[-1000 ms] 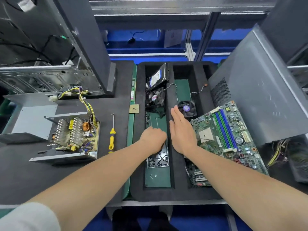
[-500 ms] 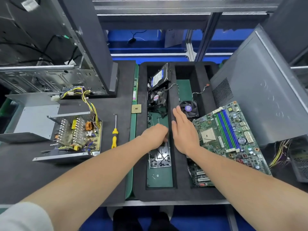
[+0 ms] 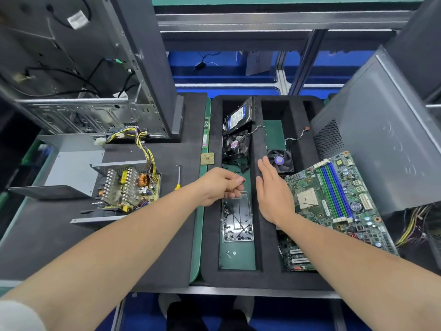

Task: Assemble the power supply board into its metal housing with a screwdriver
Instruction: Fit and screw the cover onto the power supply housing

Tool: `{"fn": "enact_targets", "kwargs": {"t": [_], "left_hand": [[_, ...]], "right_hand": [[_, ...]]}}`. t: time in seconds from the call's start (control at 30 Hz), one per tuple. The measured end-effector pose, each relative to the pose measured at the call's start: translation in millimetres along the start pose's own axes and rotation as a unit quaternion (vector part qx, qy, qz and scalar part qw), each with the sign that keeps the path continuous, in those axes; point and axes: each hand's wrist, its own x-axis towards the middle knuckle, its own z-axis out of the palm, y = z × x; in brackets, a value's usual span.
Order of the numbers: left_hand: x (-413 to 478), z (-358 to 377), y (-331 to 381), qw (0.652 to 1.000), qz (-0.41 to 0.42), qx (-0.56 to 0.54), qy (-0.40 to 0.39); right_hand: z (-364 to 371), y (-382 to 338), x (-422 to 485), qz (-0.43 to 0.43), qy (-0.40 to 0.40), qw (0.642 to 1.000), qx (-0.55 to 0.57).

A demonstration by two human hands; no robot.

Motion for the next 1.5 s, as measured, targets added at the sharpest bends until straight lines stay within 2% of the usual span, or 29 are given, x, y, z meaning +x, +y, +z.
{"fn": "enact_targets", "kwargs": {"t": [0.2, 0.27, 0.33, 0.4, 0.47, 0.6, 0.67, 0.8, 0.93, 1.13, 1.23, 1.5], "left_hand": [[-9.2, -7.4, -4.4, 0.999, -0.001, -0.048, 0.008], [-9.1, -7.6, -6.4, 1.000, 0.012, -0.008, 0.024], [-7.7, -7.0, -7.5, 0.994, 0.039, 0.093, 0.052], [-5.6, -4.9, -7.6, 0.961, 0.084, 0.251, 0.084], [-2.7, 0.4, -8.4, 0.903, 0.140, 0.395, 0.098], [6.5, 13.2, -14.3, 0.804, 0.212, 0.551, 0.073], [12.3, 16.4, -19.1, 0.766, 0.214, 0.603, 0.064], [19.7, 20.2, -26.4, 0.722, 0.225, 0.653, 0.043], [22.9, 16.2, -24.5, 0.677, 0.189, 0.712, 0.005], [18.1, 21.6, -25.8, 0.559, 0.122, 0.820, 0.000], [20.7, 31.4, -28.0, 0.535, 0.097, 0.839, 0.006], [19.8, 43.3, -34.6, 0.532, 0.072, 0.843, 0.029]], "right_hand": [[0.5, -4.2, -0.8, 0.009, 0.000, 1.000, -0.004], [0.1, -5.3, -1.6, 0.010, -0.001, 1.000, -0.005], [-0.3, -6.1, -1.8, 0.010, -0.002, 1.000, -0.006], [-0.7, -6.6, -1.6, 0.013, -0.006, 1.000, -0.006], [-0.9, -6.1, -1.4, 0.012, -0.008, 1.000, -0.002], [-1.0, -5.3, -0.9, 0.016, -0.008, 1.000, 0.001], [-0.9, -5.2, -0.4, 0.022, -0.010, 1.000, 0.001], [-0.8, -3.9, 0.3, 0.008, -0.002, 1.000, 0.000], [-0.2, -2.1, 0.7, 0.003, 0.002, 1.000, 0.001], [-0.1, -1.9, 0.0, 0.008, -0.001, 1.000, 0.004], [-0.3, -2.6, -0.7, 0.009, 0.003, 1.000, 0.003], [0.7, -1.9, -1.2, 0.014, 0.006, 1.000, 0.017]]}}
